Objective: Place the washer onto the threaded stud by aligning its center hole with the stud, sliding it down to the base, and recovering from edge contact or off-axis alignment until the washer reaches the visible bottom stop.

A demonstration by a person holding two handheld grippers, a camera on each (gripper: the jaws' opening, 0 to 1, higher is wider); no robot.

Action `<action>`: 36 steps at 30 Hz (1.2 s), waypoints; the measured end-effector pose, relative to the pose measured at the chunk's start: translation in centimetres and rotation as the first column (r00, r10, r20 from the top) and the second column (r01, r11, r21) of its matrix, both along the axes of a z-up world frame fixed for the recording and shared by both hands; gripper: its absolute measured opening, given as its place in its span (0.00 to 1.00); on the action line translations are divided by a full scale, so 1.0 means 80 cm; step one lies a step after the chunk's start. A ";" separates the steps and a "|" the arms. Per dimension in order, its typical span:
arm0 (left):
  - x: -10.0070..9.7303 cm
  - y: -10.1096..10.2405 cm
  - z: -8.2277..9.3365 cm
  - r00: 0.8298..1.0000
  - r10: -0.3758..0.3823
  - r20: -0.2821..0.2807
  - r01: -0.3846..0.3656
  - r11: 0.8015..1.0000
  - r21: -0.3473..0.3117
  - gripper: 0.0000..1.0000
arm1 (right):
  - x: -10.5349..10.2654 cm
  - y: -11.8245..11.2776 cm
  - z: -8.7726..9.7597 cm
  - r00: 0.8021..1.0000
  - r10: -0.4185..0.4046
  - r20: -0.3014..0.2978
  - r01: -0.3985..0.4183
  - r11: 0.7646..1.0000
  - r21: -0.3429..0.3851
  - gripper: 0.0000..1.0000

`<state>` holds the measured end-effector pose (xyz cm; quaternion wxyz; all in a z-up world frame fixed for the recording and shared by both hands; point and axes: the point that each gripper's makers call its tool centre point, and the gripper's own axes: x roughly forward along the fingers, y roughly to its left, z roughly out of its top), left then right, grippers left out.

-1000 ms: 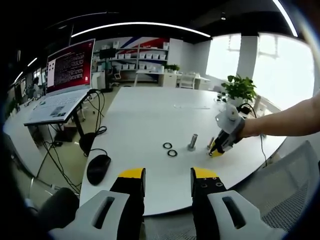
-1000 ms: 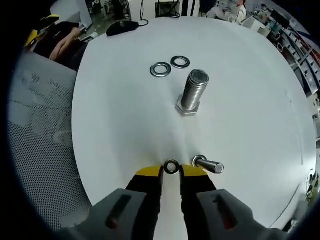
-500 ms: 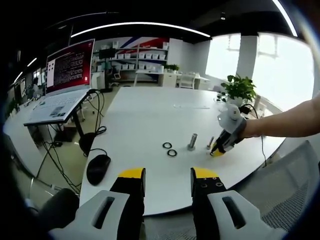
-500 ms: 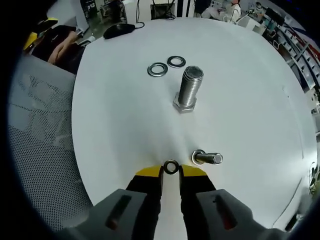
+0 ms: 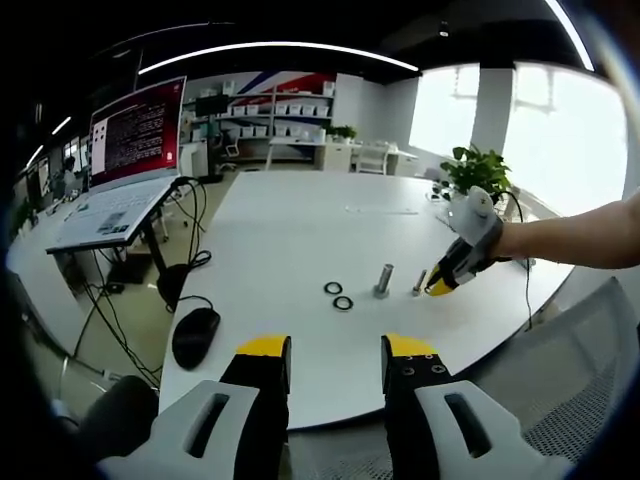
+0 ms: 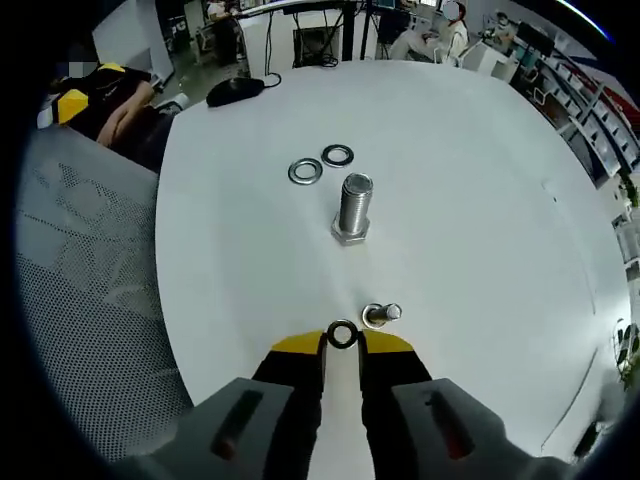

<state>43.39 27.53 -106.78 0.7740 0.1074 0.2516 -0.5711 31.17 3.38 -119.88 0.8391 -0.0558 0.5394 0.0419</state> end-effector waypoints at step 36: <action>0.003 0.001 0.001 1.000 0.012 0.000 -0.012 1.000 -0.007 0.34 | 0.026 -0.036 0.023 0.998 0.044 0.048 -0.037 0.990 -0.136 0.15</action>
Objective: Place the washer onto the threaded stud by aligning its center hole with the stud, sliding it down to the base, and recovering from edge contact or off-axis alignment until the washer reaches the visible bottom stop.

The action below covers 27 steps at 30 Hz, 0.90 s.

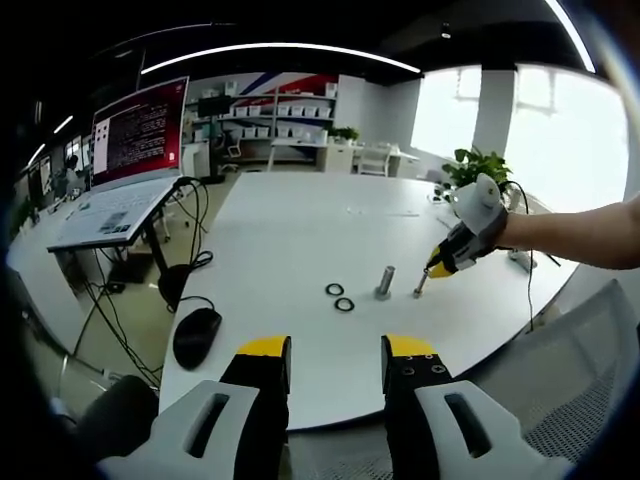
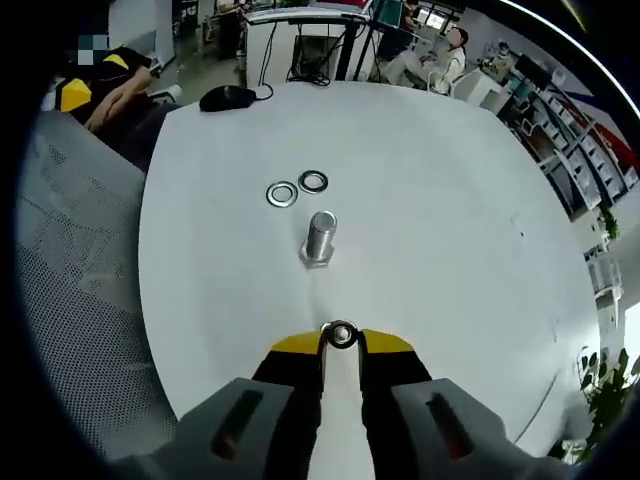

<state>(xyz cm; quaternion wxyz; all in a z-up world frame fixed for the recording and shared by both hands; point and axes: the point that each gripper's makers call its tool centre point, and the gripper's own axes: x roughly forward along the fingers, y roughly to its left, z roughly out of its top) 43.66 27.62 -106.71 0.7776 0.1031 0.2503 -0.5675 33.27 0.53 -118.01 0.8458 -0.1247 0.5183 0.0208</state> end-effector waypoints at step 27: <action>0.002 0.000 0.001 1.000 0.016 -0.002 -0.016 1.000 -0.002 0.34 | -0.005 0.011 -0.052 0.997 0.004 -0.074 0.000 0.999 0.050 0.16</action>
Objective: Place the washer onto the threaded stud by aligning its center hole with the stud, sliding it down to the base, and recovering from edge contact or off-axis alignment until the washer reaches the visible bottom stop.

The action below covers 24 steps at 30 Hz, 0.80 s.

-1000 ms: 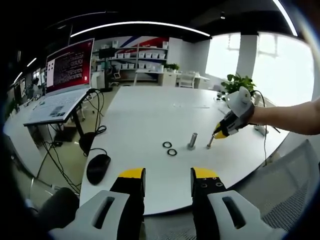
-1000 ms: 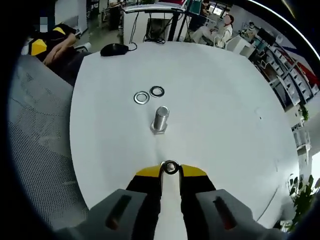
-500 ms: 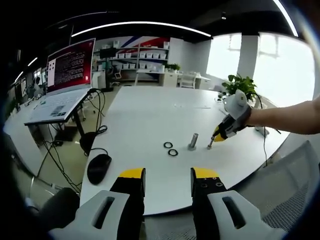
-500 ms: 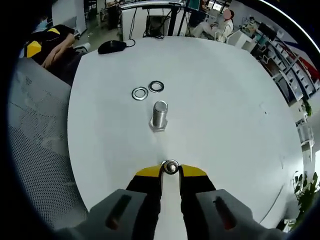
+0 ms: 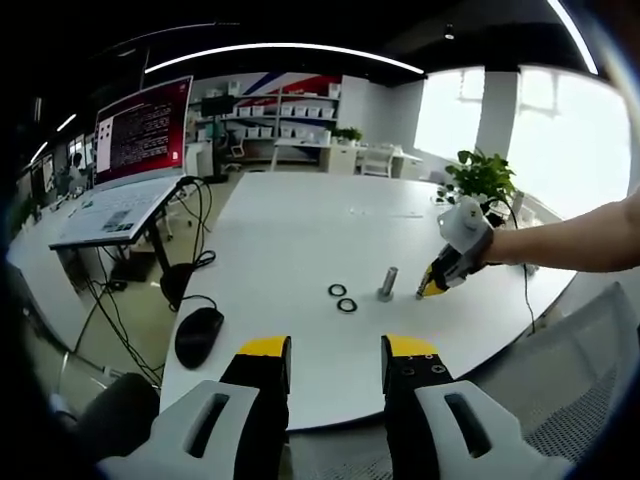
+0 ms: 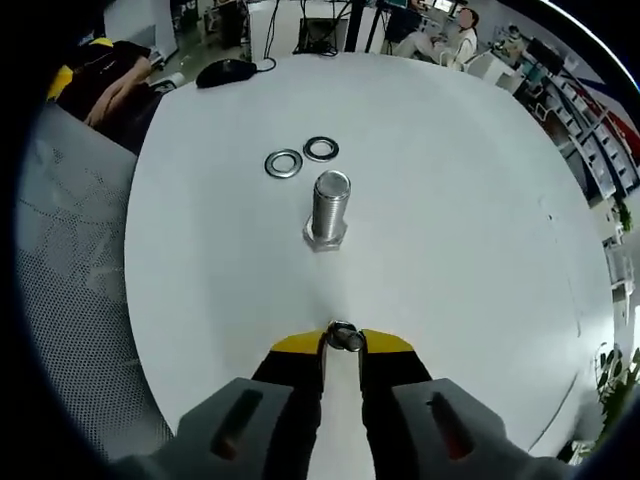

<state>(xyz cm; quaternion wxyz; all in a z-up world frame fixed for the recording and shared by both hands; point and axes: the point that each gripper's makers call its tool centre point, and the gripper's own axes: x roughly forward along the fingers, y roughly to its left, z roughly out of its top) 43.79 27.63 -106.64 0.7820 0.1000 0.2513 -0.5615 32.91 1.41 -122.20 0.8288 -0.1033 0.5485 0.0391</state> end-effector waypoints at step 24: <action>0.000 0.001 0.000 1.000 0.000 -0.001 0.000 1.000 -0.001 0.34 | 0.005 0.001 0.026 0.993 -0.088 0.081 0.080 0.992 0.094 0.09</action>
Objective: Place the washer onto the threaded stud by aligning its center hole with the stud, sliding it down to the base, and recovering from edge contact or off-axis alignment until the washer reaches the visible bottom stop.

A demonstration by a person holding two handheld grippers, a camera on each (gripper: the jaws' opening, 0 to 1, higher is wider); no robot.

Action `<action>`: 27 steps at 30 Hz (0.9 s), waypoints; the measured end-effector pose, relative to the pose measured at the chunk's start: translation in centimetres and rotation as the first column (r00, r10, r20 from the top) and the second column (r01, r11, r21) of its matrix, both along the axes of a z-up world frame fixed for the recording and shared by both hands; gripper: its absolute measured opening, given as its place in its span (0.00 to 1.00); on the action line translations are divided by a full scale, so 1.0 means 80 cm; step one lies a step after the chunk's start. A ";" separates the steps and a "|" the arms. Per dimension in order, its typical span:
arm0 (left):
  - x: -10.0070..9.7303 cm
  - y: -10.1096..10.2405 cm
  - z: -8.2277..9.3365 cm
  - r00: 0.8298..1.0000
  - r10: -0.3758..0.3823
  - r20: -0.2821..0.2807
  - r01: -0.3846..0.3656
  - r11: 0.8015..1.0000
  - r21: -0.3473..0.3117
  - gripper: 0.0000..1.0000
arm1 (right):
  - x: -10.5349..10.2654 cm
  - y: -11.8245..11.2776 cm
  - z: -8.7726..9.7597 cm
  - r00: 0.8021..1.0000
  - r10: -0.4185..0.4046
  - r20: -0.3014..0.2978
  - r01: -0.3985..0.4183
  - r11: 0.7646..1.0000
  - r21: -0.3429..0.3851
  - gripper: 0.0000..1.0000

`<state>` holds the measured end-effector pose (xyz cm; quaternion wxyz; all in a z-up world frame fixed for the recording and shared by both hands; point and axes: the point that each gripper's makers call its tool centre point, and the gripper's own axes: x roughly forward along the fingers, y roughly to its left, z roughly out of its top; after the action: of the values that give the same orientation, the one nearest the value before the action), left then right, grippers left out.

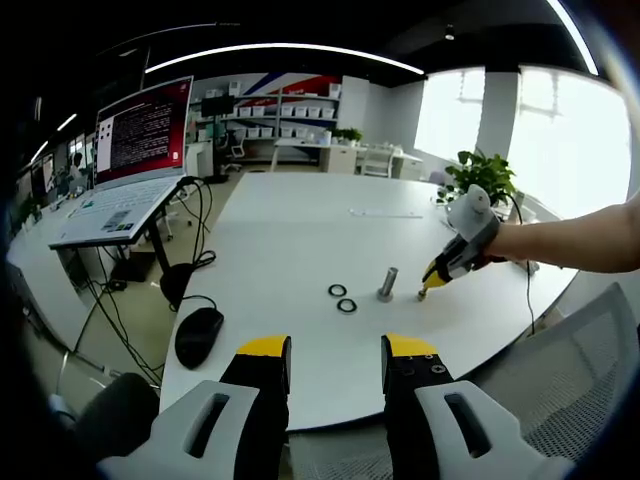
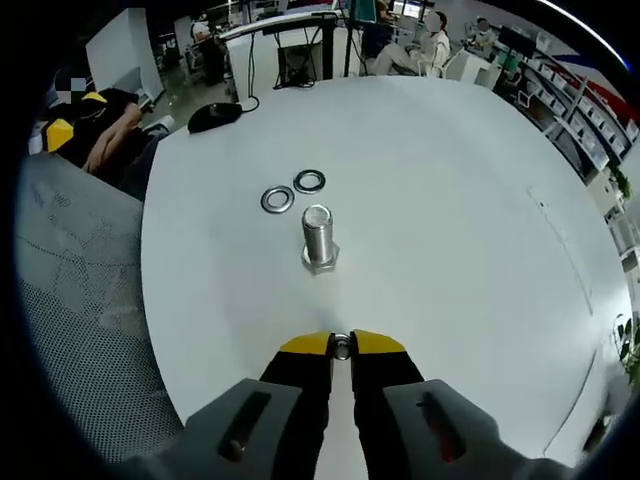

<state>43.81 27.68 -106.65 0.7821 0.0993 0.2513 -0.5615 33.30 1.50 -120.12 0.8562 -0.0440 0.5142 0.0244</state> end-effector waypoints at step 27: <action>-0.003 -0.001 -0.001 1.000 -0.017 0.002 0.017 1.000 0.009 0.34 | -0.035 -0.004 0.018 0.998 0.029 -0.049 -0.028 0.999 0.021 0.23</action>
<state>43.54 27.60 -106.75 0.7770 0.1054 0.2522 -0.5671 30.50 1.22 -118.65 0.8433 -0.0417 0.5341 0.0429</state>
